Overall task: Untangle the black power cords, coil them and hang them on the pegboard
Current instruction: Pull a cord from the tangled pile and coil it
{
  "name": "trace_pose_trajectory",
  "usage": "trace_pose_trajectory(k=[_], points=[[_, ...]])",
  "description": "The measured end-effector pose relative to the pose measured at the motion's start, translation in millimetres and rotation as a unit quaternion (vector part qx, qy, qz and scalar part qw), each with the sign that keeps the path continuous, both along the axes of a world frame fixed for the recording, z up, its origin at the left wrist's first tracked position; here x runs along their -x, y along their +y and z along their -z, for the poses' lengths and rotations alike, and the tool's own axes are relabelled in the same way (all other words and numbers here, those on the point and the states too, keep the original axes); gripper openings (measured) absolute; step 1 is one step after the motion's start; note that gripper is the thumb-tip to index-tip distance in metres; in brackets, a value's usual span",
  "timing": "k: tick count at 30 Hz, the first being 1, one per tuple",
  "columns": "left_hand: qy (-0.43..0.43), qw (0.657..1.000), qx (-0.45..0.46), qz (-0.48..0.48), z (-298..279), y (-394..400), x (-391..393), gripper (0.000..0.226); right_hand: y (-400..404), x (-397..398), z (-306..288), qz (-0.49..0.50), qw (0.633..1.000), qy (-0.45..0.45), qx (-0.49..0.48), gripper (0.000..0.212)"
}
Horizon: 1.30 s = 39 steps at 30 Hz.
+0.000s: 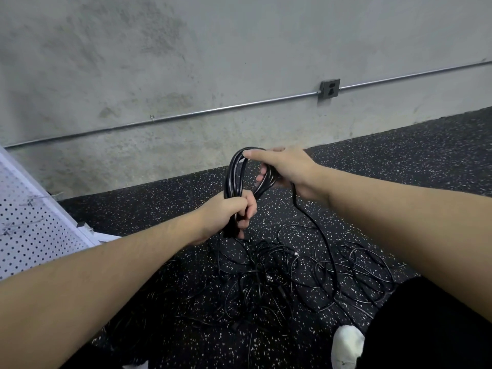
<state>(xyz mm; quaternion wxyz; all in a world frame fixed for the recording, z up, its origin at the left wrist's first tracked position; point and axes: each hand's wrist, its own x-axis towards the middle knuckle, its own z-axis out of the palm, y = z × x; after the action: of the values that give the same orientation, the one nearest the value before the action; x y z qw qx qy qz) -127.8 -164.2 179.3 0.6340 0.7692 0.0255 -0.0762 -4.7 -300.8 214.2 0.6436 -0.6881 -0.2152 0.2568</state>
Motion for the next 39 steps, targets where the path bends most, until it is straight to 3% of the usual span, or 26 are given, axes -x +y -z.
trace_pose_trajectory(k=[4, 7, 11, 17, 22, 29, 33, 39], points=[[0.001, 1.0, 0.013, -0.016, 4, 4, -2, 0.009, 7, 3, 0, 0.002, 0.996, 0.075, -0.043, 0.044], [0.021, 0.998, 0.05, -0.015, 2, -4, -4, 0.009, 13, 6, -2, 0.031, 0.995, 0.076, -0.052, 0.029], [0.034, 0.998, 0.035, -0.047, 3, -8, -7, 0.015, 14, 6, -1, 0.032, 0.99, 0.113, -0.078, 0.038], [0.079, 0.995, 0.062, -0.024, -4, -4, 1, 0.024, 14, 7, 2, 0.007, 0.985, 0.121, -0.12, 0.029], [0.048, 0.992, 0.114, -0.021, -3, -5, -6, 0.033, 14, 11, -4, 0.024, 0.979, 0.107, -0.169, 0.03], [0.071, 0.981, 0.182, 0.005, -11, -12, -4, 0.052, 19, 11, -9, -0.014, 0.982, 0.119, -0.149, 0.037], [0.102, 0.971, 0.213, 0.027, -14, -6, -2, 0.063, 16, 13, -1, -0.007, 0.987, 0.081, -0.139, 0.031], [0.097, 0.975, 0.196, 0.041, -14, -7, 1, 0.07, 11, 9, 0, -0.017, 0.996, 0.029, -0.078, 0.035]])
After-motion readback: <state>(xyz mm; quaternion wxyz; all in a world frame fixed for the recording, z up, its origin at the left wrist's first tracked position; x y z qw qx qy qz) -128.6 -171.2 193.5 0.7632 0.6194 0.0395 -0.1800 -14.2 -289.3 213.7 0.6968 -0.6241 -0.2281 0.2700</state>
